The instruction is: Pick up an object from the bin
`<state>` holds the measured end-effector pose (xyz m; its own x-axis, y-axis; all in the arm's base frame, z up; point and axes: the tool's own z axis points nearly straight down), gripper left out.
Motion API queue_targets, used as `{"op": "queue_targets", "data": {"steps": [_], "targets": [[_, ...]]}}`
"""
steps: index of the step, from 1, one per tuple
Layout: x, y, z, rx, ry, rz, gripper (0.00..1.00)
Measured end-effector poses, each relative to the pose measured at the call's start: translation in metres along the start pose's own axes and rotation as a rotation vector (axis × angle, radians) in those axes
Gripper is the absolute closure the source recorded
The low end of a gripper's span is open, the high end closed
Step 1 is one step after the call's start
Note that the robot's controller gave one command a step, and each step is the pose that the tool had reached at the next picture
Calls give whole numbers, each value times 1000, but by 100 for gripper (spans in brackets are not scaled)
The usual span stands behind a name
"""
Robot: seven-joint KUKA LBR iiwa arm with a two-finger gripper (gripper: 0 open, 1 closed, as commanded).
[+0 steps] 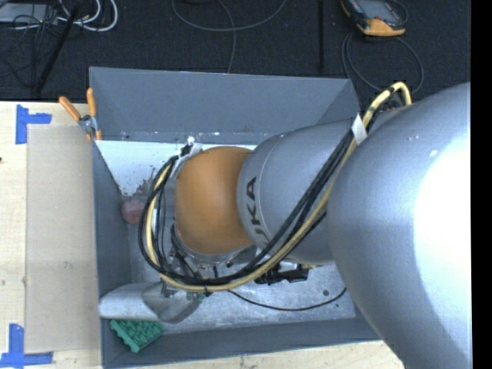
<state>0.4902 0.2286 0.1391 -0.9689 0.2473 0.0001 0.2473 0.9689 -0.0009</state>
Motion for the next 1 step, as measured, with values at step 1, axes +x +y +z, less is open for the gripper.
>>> {"op": "queue_targets", "data": {"steps": [1], "targets": [[-2,0,-56,-3,-3,0,100]]}}
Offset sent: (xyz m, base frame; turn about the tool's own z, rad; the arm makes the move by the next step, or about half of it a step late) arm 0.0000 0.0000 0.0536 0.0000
